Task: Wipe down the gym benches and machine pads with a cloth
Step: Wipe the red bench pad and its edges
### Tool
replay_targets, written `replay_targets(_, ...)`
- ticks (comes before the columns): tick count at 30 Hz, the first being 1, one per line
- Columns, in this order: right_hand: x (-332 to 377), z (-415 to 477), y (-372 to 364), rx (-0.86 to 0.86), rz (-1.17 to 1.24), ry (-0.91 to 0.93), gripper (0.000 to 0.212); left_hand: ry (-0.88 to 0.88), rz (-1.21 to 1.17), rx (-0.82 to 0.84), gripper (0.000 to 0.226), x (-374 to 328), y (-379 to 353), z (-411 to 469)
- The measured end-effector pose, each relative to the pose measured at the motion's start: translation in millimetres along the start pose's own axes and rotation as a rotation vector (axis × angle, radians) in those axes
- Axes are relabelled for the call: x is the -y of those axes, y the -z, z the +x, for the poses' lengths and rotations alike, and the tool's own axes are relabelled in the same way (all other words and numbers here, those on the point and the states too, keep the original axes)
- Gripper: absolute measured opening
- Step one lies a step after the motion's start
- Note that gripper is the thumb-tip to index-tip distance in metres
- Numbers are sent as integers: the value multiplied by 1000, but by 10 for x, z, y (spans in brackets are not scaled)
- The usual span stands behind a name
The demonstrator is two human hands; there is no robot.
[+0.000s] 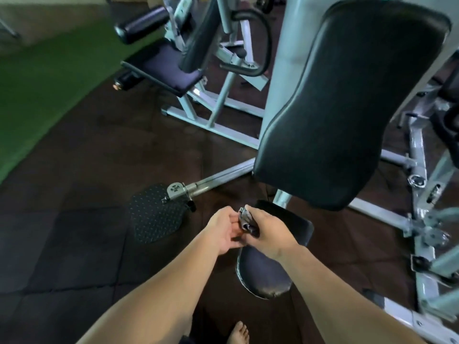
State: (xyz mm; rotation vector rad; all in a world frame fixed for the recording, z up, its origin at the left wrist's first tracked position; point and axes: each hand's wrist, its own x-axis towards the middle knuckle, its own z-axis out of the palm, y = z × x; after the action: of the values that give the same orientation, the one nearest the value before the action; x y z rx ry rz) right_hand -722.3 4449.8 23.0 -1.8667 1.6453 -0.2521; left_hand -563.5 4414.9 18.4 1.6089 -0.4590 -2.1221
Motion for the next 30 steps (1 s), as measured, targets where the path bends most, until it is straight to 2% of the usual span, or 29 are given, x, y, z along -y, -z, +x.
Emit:
replay_targets(3, 208, 130, 117, -109, -41, 64, 45, -72, 137, -7, 31, -94, 174, -149)
replay_targets(5, 413, 239, 161, -130, -23, 86, 33, -170, 258, -64, 32, -148, 359, -284)
replay_targets(8, 703, 420, 179, -149, 18, 74, 28, -334, 459, -155, 29, -236, 686, -399)
replay_targets(10, 1018, 558, 133, -126, 13, 88, 24, -437, 644, -237, 37, -286, 1029, -518)
replay_targets(13, 1595, 766, -21, -112, 15, 159, 25, -516, 920, -409, 52, -331, 1617, -829)
replay_targets(16, 2320, 933, -289, -117, 26, 210, 29, -570, 1092, -570, 54, -303, 2308, -1190)
replay_targets(21, 3699, 1037, -1005, -57, 81, 335, 12, -512, 1132, -812, 58, -110, 3652, -1879)
replay_targets(30, 6094, 826, -2555, 163, 192, 551, 7, -368, 958, -1152, 53, 560, 5981, -3282)
